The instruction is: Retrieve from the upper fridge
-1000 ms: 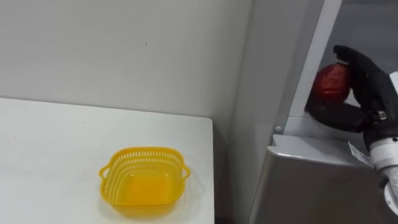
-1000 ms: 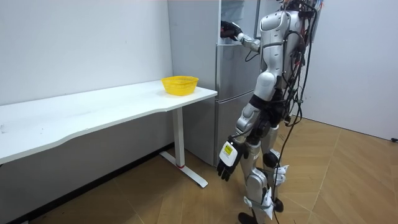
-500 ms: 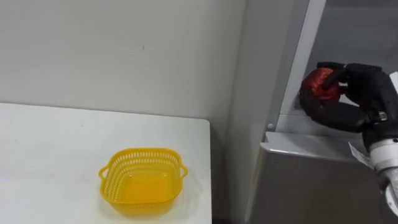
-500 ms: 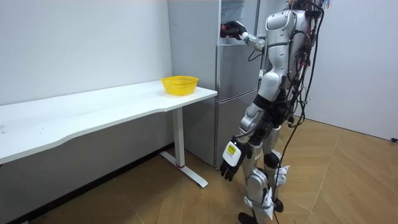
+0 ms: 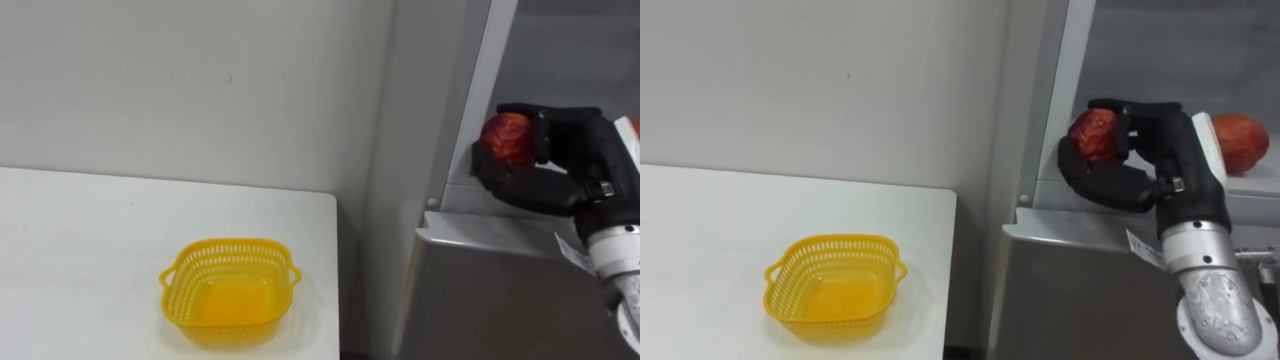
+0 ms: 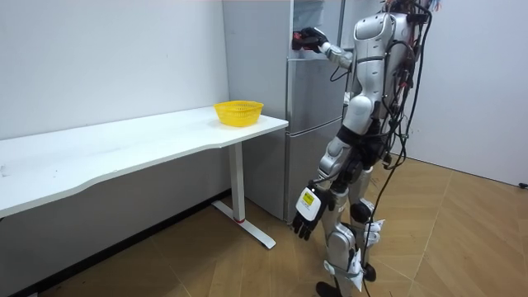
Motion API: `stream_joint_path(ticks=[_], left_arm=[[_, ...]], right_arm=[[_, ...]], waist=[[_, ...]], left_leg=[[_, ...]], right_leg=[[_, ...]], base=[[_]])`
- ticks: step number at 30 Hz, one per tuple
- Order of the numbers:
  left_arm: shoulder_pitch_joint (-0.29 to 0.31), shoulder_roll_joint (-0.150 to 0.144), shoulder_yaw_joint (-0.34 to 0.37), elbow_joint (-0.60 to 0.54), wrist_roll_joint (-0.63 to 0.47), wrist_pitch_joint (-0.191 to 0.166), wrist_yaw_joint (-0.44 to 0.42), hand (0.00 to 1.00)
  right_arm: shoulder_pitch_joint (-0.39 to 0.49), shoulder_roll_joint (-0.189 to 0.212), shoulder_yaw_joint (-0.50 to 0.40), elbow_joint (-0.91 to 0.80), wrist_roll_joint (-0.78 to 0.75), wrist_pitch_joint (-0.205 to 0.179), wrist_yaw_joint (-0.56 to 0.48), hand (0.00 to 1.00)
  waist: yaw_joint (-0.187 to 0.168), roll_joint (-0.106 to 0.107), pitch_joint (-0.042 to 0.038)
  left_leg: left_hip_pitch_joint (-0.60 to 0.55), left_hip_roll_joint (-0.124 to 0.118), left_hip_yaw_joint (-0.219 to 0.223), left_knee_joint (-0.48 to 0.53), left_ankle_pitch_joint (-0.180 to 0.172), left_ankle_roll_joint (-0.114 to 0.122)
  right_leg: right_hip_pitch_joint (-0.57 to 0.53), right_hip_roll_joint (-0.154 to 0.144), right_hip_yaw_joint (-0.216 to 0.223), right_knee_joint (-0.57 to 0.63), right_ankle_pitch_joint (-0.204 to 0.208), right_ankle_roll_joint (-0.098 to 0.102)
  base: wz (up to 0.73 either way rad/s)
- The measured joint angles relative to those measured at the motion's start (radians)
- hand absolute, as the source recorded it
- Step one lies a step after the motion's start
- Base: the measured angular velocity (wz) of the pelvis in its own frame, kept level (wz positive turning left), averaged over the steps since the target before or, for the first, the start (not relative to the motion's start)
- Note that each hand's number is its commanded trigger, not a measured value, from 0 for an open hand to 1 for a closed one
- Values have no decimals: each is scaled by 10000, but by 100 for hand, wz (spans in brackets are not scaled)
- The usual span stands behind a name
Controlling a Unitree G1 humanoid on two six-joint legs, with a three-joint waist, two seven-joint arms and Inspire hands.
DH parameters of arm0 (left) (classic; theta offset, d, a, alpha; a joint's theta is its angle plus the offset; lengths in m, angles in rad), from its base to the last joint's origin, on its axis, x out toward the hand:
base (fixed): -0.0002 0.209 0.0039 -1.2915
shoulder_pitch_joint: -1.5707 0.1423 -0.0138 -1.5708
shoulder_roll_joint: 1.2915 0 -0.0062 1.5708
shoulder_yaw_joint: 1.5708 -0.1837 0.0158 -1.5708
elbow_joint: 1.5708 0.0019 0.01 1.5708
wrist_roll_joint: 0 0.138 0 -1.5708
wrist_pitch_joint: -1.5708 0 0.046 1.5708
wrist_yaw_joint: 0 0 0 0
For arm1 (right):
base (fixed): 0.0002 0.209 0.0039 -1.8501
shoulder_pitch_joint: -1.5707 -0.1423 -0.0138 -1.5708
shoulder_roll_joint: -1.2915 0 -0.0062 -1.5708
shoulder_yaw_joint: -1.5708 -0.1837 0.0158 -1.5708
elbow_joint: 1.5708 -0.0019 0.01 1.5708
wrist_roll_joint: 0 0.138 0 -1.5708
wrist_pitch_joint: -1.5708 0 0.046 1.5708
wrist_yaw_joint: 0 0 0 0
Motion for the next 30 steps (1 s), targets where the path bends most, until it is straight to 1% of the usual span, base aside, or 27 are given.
stream_joint_path(ticks=[2,3,5,8,10,13,15,17,19,21,22,24,26,27,30], left_arm=[[1,1,-48,0,0,-15,27,0],[2,9,-87,-5,4,-46,29,0],[2,8,-107,-8,5,-101,18,0],[23,17,-113,30,3,-225,1,0],[28,20,-116,96,16,-336,2,0],[52,10,-115,154,8,-459,0,0],[32,9,-115,454,5,-550,-17,0],[5,12,-113,604,5,-588,-71,0],[8,8,-116,798,7,-664,-131,0],[-4,8,-140,799,6,-684,-301,0],[-7,7,-143,807,6,-703,-319,0],[-68,3,-144,819,7,-843,-339,0],[-117,-4,-144,872,9,-875,-393,0],[-235,-3,-145,954,3,-905,-424,0],[-323,16,-215,1080,18,-957,-426,0]], right_arm=[[54,79,8,-80,-232,-2,-173,100],[88,252,-12,-171,-447,1,-307,100],[117,471,-12,-209,-564,-4,-563,100],[119,661,-10,-253,-607,-26,-874,100],[192,663,-7,-458,-621,-17,-1015,100],[611,717,24,-1462,-912,-18,-1224,100],[680,789,140,-1944,-1285,-116,-1408,100],[680,820,147,-2081,-1587,-208,-1599,100],[680,904,155,-2261,-1914,-216,-1771,100],[687,1130,311,-2669,-2550,-260,-2041,100],[701,1129,406,-2778,-2740,-279,-2108,100],[800,1126,743,-3217,-3611,-499,-2146,100],[813,1124,957,-3451,-4158,-708,-2121,100],[812,1124,1082,-3652,-4374,-764,-2121,100],[811,1127,1481,-4169,-5159,-915,-2096,100]], waist=[[-3,-14,8],[-3,-26,12],[-2,-39,19],[0,-32,24],[1,0,45],[37,88,83],[12,158,67],[11,168,65],[22,166,64],[6,175,64],[24,179,62],[21,180,61],[26,179,59],[51,177,57],[53,168,52]], left_leg=[[2,-4,1,5,1,1],[2,-3,9,5,1,1],[2,-5,12,16,1,1],[-3,-8,12,25,1,1],[-24,-7,24,20,1,1],[-119,-2,29,7,-1,-1],[-162,-1,42,16,-1,-1],[-171,-3,31,31,-1,-1],[-181,-7,23,32,-1,-1],[-178,-7,28,28,0,-1],[-171,-8,29,25,0,0],[-162,-7,27,25,2,-1],[-162,-7,28,25,2,-1],[-171,-7,28,25,2,-1],[-208,-4,90,-3,3,-1]], right_leg=[[1,-4,4,0,0,0],[1,-5,4,-1,0,0],[1,-6,2,-3,0,0],[1,-10,-5,-1,0,0],[-13,-9,-21,-2,0,0],[-103,3,-14,-2,0,0],[-150,8,-2,-1,0,0],[-151,5,-8,-4,0,0],[-164,2,-18,-9,0,0],[-181,-2,-23,-12,0,0],[-182,-3,-18,-12,-1,1],[-182,-2,-10,-17,-1,1],[-180,-2,-3,-16,-1,1],[-194,-5,-5,-7,-1,1],[-220,-3,7,-8,-1,1]], base=[[0],[0],[0],[0],[0],[0],[0],[0],[0],[0],[0],[0],[0],[0],[-3]])
